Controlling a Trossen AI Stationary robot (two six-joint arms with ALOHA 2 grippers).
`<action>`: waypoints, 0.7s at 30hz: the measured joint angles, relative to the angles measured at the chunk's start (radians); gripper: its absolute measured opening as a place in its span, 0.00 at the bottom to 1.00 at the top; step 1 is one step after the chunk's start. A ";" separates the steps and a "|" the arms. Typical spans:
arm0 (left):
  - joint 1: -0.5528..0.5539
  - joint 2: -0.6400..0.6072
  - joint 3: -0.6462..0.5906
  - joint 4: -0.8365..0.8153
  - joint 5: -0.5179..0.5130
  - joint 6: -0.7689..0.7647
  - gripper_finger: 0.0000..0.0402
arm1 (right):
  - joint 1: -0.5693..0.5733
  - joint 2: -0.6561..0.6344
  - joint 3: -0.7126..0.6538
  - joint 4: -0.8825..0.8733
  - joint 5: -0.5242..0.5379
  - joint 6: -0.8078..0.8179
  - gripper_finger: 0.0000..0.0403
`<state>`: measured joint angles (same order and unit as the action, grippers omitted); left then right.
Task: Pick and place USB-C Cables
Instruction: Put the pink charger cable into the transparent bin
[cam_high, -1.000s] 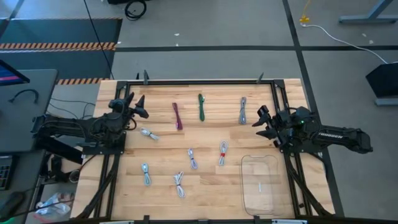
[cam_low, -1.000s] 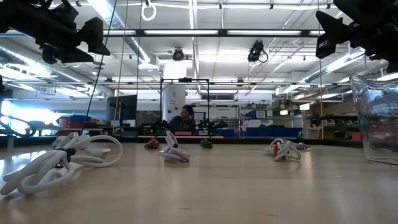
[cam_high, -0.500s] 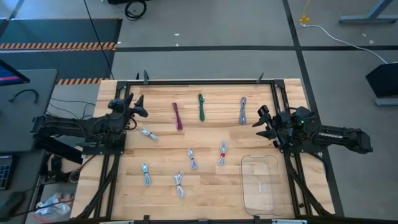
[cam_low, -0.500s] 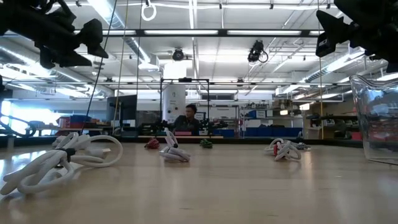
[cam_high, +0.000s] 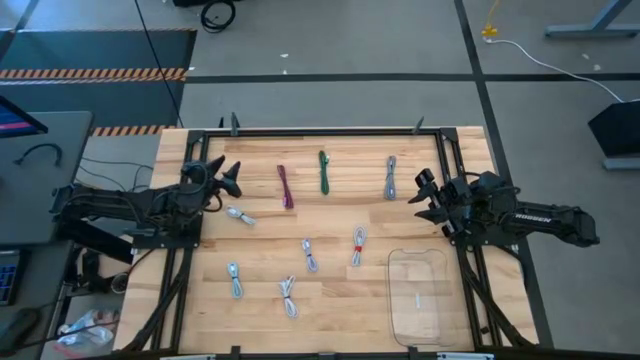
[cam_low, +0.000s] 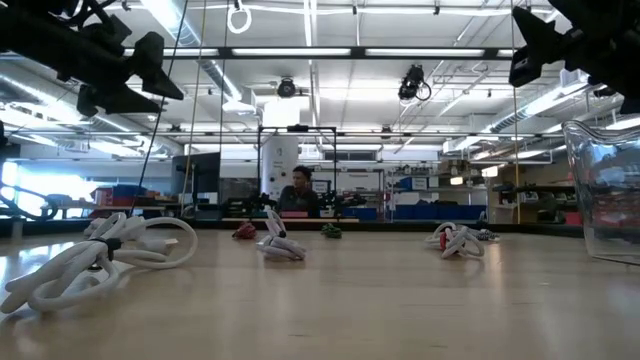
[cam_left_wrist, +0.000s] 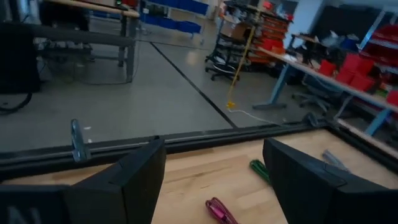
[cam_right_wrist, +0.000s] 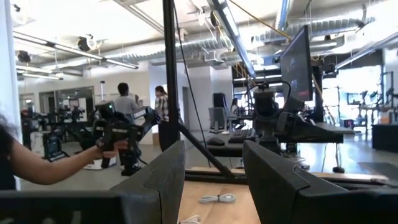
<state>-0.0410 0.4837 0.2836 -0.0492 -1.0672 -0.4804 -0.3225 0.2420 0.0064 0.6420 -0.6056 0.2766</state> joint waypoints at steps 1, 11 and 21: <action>0.000 0.000 0.000 0.000 0.012 0.012 0.68 | 0.000 0.000 0.000 0.000 0.000 0.012 0.42; 0.000 0.000 0.000 0.001 0.140 0.123 0.68 | -0.002 0.000 0.000 0.008 0.061 0.029 0.42; 0.000 0.099 0.000 0.003 0.318 0.022 0.53 | -0.002 0.000 0.000 0.009 0.067 0.009 0.42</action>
<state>-0.0410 0.5826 0.2836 -0.0460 -0.7494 -0.4586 -0.3248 0.2420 0.0063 0.6506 -0.5388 0.2855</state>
